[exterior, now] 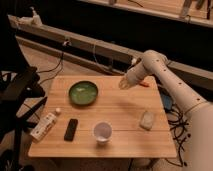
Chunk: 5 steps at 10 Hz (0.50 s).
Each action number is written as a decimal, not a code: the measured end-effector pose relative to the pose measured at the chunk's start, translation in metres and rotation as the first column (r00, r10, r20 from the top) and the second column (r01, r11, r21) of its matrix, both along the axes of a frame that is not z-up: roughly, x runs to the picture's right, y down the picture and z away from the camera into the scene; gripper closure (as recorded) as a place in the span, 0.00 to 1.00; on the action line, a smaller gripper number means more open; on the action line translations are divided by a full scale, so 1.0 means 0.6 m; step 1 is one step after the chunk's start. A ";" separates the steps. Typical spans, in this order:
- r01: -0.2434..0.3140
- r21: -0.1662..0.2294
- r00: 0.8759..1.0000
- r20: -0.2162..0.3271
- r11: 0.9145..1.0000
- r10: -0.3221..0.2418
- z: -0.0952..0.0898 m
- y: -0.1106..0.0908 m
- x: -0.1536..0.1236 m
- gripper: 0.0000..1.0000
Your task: Move the arm in a circular motion
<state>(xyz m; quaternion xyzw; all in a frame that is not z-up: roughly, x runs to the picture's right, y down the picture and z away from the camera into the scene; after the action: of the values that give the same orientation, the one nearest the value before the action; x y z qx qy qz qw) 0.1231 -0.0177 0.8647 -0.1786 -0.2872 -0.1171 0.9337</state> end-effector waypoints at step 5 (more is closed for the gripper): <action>-0.048 0.083 0.992 -0.115 0.995 0.057 0.044 -0.041 0.072 1.00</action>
<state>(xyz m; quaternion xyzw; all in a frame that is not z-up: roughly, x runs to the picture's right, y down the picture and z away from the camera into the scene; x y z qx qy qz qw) 0.1664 -0.0422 0.8909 -0.1401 -0.2314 -0.0933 0.9582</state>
